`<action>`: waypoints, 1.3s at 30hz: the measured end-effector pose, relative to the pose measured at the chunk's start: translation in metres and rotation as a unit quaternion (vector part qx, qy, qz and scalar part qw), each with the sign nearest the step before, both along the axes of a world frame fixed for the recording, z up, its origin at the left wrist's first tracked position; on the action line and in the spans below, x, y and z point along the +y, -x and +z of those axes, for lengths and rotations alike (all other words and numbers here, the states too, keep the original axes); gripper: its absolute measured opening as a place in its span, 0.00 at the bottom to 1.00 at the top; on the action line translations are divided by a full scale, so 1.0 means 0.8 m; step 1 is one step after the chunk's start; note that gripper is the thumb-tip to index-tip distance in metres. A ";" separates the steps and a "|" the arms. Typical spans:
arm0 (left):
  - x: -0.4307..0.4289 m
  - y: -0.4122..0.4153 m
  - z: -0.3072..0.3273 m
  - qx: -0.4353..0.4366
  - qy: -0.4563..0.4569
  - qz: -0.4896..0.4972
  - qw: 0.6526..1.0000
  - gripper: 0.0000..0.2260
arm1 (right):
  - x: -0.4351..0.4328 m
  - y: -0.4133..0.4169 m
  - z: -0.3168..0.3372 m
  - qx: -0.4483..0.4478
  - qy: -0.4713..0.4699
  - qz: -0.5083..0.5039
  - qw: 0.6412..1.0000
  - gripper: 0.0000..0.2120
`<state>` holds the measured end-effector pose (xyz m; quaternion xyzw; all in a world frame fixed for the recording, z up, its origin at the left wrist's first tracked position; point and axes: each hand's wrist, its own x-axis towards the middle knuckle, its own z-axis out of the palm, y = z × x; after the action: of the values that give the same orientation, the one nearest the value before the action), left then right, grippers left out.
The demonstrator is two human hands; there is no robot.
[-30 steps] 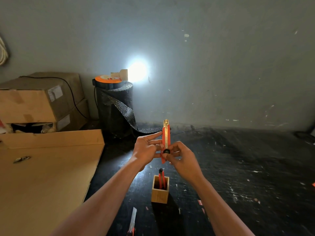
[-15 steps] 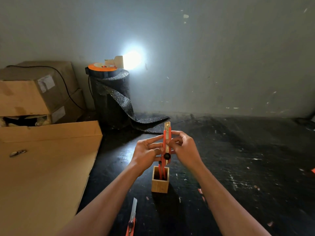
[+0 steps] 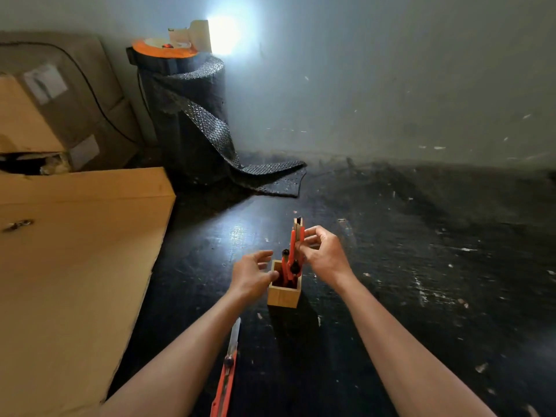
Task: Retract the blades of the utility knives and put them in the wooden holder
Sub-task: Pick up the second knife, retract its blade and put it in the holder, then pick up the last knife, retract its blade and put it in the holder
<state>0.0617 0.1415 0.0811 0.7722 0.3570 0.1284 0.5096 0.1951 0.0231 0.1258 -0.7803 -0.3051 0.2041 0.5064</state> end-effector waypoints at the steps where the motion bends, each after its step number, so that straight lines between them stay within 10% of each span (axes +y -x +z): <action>1: 0.000 -0.001 -0.010 0.017 0.000 -0.002 1.000 0.29 | 0.002 -0.001 -0.009 -0.003 0.013 -0.001 1.000 0.04; 39: -0.020 0.104 -0.068 0.076 -0.066 0.036 0.994 0.19 | -0.005 0.107 -0.099 -0.057 0.203 0.070 0.975 0.10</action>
<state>-0.0216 0.1256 0.0264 0.7984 0.4133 0.1106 0.4237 0.1098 0.0191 0.0470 -0.8540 -0.3397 0.2516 0.3034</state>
